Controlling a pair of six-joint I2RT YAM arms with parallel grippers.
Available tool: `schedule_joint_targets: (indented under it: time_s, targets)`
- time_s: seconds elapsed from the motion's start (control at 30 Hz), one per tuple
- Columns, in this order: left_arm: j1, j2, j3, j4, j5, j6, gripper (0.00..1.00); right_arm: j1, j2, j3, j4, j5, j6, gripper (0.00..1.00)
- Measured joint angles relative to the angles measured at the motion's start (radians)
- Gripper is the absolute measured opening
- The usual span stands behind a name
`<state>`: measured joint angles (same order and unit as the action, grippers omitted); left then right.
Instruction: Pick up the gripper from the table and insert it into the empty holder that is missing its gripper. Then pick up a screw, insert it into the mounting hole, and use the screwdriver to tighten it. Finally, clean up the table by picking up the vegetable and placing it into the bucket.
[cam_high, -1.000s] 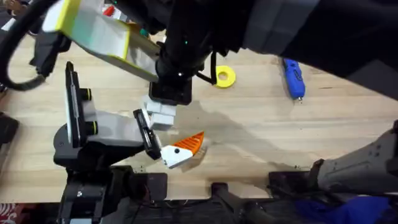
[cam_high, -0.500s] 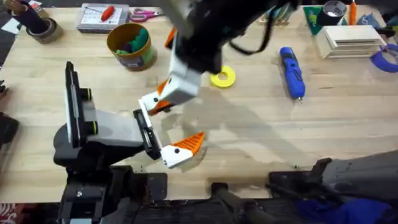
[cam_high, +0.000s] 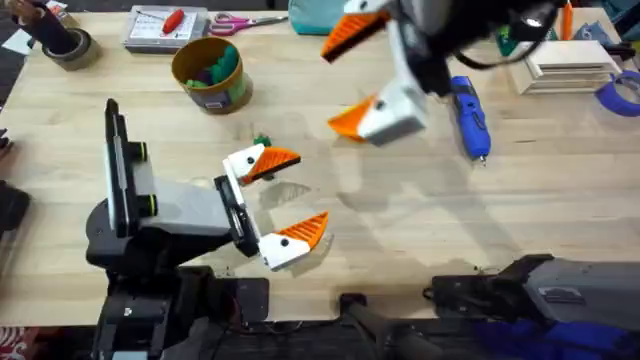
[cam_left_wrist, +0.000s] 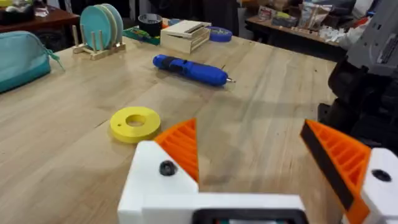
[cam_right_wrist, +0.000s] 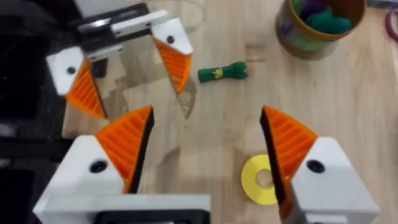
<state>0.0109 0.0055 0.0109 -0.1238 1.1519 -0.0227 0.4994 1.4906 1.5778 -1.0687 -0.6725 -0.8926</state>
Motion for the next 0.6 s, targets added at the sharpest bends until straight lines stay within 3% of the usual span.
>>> schedule_joint_targets:
  time_s: [0.37,0.47,0.5,0.6]
  targets:
    - [0.000,0.000,0.000,0.000,0.000,0.000,0.985,-0.232,-0.142,-0.343,0.022,-0.266,-0.369,0.996]
    - [0.000,0.000,0.000,0.000,0.000,0.000,0.985,-0.276,-0.145,-0.440,0.122,-0.290,-0.426,0.996]
    - [0.000,0.000,0.000,0.000,0.000,0.000,0.985,-0.301,-0.145,-0.535,0.232,-0.297,-0.454,0.996]
    - [0.000,0.000,0.000,0.000,0.000,0.000,0.985,-0.305,-0.145,-0.609,0.282,-0.300,-0.470,0.996]
